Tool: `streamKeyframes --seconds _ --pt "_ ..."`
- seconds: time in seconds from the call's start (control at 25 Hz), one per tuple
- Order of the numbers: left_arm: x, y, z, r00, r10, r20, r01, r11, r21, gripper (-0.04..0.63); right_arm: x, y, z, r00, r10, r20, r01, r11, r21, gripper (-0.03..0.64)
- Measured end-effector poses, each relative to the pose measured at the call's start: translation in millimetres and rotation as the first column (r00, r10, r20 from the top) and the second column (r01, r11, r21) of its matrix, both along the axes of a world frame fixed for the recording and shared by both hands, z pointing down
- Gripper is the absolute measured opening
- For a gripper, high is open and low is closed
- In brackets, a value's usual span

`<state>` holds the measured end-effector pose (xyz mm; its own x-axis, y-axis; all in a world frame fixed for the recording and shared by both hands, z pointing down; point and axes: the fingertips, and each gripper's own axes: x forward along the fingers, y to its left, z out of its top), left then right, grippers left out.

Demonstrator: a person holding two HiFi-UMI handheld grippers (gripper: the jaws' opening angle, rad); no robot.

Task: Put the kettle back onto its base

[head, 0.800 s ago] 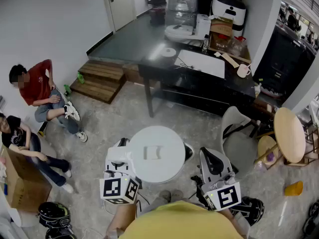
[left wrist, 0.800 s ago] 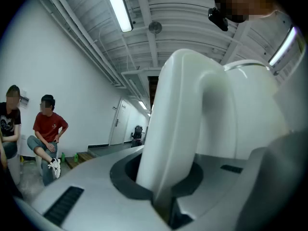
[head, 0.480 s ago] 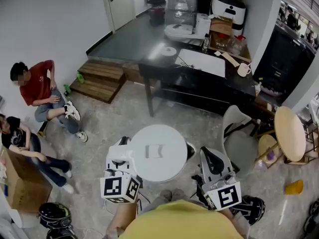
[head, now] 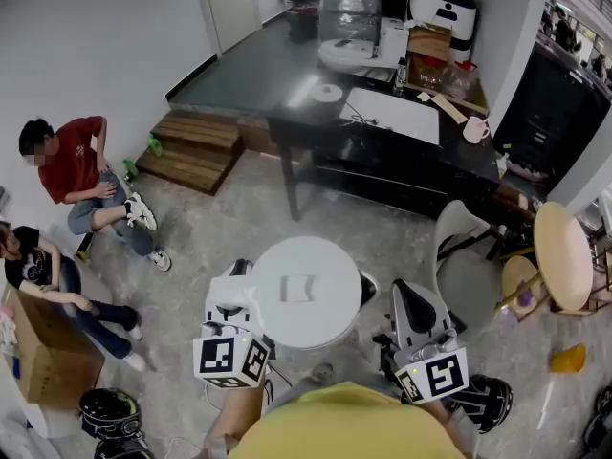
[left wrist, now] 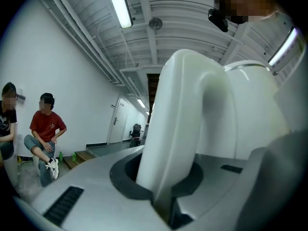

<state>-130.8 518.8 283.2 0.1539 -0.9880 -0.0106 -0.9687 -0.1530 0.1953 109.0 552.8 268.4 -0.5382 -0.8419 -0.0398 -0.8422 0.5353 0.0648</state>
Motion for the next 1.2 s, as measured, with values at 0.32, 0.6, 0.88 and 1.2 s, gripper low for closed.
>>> streamKeyframes --seconds 0.32,0.6,0.88,1.2 --pt "5.3 -59.8 3.6 0.999 -0.032 0.0 0.032 0.999 0.007 0.038 4.5 -70.6 3.9 0.999 -0.044 0.002 0.044 0.999 0.009 0.005" --pt "23.7 -127.8 -6.1 0.998 -0.06 -0.013 0.061 0.998 0.034 0.038 22.1 -146.1 -3.9 0.996 -0.084 -0.001 0.084 0.996 0.029 0.005" --pt "33.5 -173.9 -5.9 0.996 -0.084 -0.002 0.084 0.996 0.02 0.038 29.4 -194.2 -1.3 0.993 -0.115 0.008 0.115 0.993 0.013 0.005" --pt "24.3 -231.3 0.0 0.998 -0.07 0.003 0.07 0.998 -0.002 0.039 19.9 -248.0 4.4 0.995 -0.101 0.014 0.101 0.995 -0.006 0.005"
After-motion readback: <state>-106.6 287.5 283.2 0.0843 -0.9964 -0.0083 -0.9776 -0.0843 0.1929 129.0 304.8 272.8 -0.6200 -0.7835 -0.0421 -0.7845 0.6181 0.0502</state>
